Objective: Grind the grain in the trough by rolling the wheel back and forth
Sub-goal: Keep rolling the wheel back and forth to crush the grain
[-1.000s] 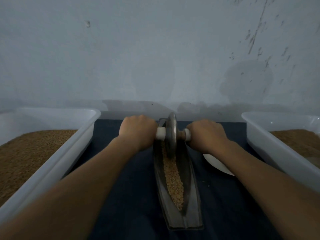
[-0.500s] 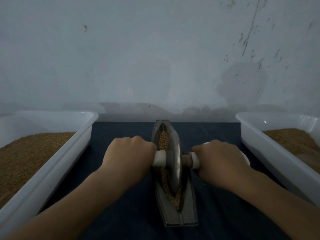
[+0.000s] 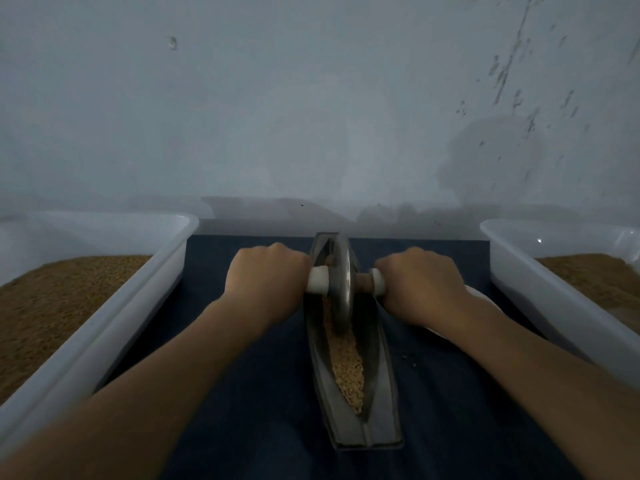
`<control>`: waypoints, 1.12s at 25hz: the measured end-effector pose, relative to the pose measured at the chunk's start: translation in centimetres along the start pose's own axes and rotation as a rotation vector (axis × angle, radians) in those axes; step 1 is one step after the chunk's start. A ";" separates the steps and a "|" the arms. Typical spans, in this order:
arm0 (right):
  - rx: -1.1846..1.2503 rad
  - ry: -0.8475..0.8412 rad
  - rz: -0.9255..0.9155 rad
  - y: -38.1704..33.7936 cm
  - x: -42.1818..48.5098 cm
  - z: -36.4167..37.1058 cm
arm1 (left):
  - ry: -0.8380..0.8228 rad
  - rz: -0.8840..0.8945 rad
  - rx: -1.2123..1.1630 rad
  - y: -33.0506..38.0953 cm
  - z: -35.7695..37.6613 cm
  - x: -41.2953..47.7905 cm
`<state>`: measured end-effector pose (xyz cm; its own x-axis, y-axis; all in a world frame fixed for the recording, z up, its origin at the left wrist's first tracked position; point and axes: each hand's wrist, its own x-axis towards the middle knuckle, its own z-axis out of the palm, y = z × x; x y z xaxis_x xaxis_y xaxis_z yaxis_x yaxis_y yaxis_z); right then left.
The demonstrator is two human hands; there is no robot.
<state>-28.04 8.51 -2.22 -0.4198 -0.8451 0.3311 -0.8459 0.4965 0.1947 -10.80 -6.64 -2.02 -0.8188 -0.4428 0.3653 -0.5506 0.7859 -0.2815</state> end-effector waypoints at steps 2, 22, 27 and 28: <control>-0.037 0.051 -0.062 -0.2 -3.3 -0.8 | -0.012 0.012 -0.036 0.3 -0.7 -3.1; -0.020 0.001 -0.038 -0.3 -1.9 -1.0 | 0.024 -0.014 -0.057 0.4 -0.3 -2.8; -0.068 0.001 -0.002 -0.2 -6.0 -2.2 | 0.052 0.043 0.016 0.9 -1.9 -5.5; -0.054 -0.010 0.011 -0.2 -5.5 -2.0 | 0.051 0.035 0.024 0.9 -1.7 -4.9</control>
<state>-24.96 13.44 -2.25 -0.4327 -0.8410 0.3247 -0.8223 0.5158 0.2402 -7.02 -3.05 -2.58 -0.8283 -0.3925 0.3998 -0.5263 0.7897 -0.3152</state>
